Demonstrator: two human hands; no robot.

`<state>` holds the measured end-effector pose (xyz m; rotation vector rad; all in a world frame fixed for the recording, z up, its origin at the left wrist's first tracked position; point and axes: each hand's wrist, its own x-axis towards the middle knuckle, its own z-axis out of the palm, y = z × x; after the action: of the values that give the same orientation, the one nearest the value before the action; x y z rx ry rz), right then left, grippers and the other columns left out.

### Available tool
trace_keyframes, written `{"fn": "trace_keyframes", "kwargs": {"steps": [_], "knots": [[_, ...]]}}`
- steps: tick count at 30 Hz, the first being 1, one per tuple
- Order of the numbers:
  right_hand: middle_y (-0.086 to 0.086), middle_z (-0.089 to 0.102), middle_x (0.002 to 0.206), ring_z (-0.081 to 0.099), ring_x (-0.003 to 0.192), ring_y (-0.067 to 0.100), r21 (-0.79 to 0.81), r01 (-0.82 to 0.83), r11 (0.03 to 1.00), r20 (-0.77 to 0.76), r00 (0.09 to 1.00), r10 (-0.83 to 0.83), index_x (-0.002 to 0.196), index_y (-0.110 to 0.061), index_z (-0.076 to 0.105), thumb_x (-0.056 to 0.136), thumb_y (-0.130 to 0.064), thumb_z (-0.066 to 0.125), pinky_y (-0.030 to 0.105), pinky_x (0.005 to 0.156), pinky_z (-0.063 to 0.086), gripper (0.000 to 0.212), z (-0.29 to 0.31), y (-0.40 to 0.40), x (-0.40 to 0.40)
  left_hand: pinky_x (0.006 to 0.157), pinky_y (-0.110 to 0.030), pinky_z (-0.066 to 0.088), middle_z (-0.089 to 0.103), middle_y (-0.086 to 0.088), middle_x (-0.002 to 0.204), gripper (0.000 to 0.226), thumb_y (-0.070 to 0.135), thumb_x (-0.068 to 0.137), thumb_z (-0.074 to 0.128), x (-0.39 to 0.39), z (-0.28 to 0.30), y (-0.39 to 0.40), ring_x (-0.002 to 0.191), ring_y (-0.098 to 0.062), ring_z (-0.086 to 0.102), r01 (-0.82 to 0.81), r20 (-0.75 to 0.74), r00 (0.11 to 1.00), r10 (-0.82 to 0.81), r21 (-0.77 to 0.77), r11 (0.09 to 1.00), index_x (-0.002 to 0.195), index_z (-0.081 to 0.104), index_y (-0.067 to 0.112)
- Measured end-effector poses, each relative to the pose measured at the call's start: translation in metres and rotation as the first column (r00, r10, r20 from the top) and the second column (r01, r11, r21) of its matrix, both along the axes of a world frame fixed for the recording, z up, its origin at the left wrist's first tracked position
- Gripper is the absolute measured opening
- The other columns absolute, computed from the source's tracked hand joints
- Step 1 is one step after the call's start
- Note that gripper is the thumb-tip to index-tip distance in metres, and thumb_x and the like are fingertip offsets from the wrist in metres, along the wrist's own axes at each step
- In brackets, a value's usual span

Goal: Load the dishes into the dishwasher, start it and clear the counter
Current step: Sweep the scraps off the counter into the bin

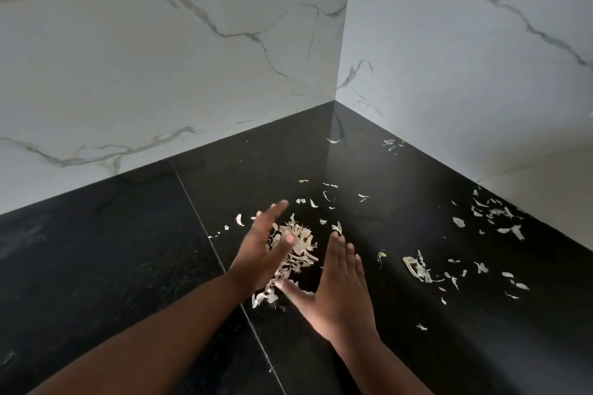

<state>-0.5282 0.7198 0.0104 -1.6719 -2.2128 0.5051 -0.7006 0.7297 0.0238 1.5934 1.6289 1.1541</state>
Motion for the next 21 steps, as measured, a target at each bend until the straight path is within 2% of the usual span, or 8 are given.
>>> {"fn": "trace_keyframes", "kwargs": {"steps": [2,3,5,7,9,13,17,21], "knots": [[0.002,0.005,0.163,-0.003,0.149,0.013,-0.018,0.037,0.999,-0.166,0.985,-0.040,0.154,-0.016,-0.006,0.067,-0.097,0.023,0.026,0.117,-0.001,0.122,0.000,0.001,0.005,0.120,-0.046,0.020,0.034,0.002,0.155,0.066,0.068,0.083,0.043,-0.012,0.005,-0.002,0.147,-0.014,0.019,-0.184,0.101,0.979,0.177,0.065,0.981,0.143,0.033,0.043],[0.001,0.009,0.163,0.000,0.148,0.011,-0.032,0.051,0.998,-0.238,0.970,-0.057,0.154,-0.020,-0.004,0.071,-0.094,0.024,0.025,0.116,0.002,0.115,0.000,0.001,0.008,0.121,-0.045,0.013,0.029,0.000,0.158,0.071,0.071,0.082,0.039,-0.022,0.007,-0.004,0.148,-0.013,0.010,-0.246,0.086,0.967,0.242,0.047,0.968,0.146,0.031,0.041],[-0.001,0.012,0.162,0.004,0.148,0.010,-0.055,0.057,0.997,-0.331,0.941,-0.072,0.154,-0.024,-0.001,0.076,-0.089,0.021,0.024,0.115,0.007,0.103,0.000,0.000,0.011,0.120,-0.035,-0.005,0.006,0.004,0.163,0.093,0.086,0.077,0.022,-0.050,0.004,-0.011,0.145,-0.006,-0.012,-0.279,-0.170,0.948,0.269,-0.036,0.960,0.154,0.013,0.034],[-0.003,0.014,0.162,0.002,0.146,0.005,-0.065,0.050,0.997,-0.374,0.925,-0.071,0.154,-0.025,0.003,0.079,-0.084,0.018,0.023,0.114,0.007,0.097,0.001,0.000,0.013,0.117,-0.032,-0.015,-0.020,0.003,0.159,0.113,0.095,0.067,0.003,-0.079,-0.005,-0.021,0.142,-0.007,-0.028,-0.267,-0.485,0.860,0.158,-0.165,0.949,0.153,-0.013,0.025],[-0.005,0.015,0.161,0.000,0.143,0.001,-0.074,0.042,0.996,-0.398,0.915,-0.069,0.155,-0.027,0.006,0.078,-0.083,0.017,0.022,0.113,0.006,0.095,0.001,0.000,0.013,0.117,-0.032,-0.017,-0.029,0.000,0.156,0.118,0.098,0.059,-0.005,-0.097,-0.011,-0.024,0.140,-0.011,-0.033,-0.270,-0.624,0.780,0.038,-0.282,0.921,0.147,-0.025,0.022],[-0.004,0.019,0.161,0.006,0.148,0.009,-0.080,0.026,0.996,-0.416,0.908,-0.057,0.154,-0.025,0.011,0.078,-0.083,0.019,0.026,0.117,0.009,0.095,0.002,0.000,0.013,0.116,-0.029,-0.015,-0.023,0.001,0.156,0.121,0.099,0.059,-0.005,-0.095,-0.009,-0.009,0.142,-0.011,-0.027,-0.183,-0.665,0.741,-0.098,-0.340,0.923,0.151,-0.019,0.021],[-0.003,0.022,0.160,0.011,0.148,0.010,-0.100,0.034,0.994,-0.439,0.895,-0.075,0.153,-0.027,0.014,0.076,-0.085,0.020,0.034,0.119,0.019,0.097,0.005,-0.002,0.014,0.116,-0.033,-0.010,-0.017,-0.001,0.159,0.122,0.098,0.061,-0.005,-0.055,-0.009,0.020,0.145,-0.014,-0.019,0.036,-0.676,0.697,-0.238,-0.299,0.954,0.153,-0.012,0.018],[-0.005,0.026,0.158,0.019,0.147,0.010,-0.105,0.055,0.993,-0.479,0.872,-0.099,0.151,-0.029,0.018,0.082,-0.077,0.030,0.040,0.117,0.026,0.085,0.007,-0.004,0.014,0.116,-0.027,-0.006,-0.002,0.001,0.162,0.123,0.098,0.061,-0.001,-0.022,-0.005,0.028,0.144,-0.006,-0.013,0.218,-0.518,0.787,-0.334,-0.271,0.937,0.155,-0.001,0.019]]}}
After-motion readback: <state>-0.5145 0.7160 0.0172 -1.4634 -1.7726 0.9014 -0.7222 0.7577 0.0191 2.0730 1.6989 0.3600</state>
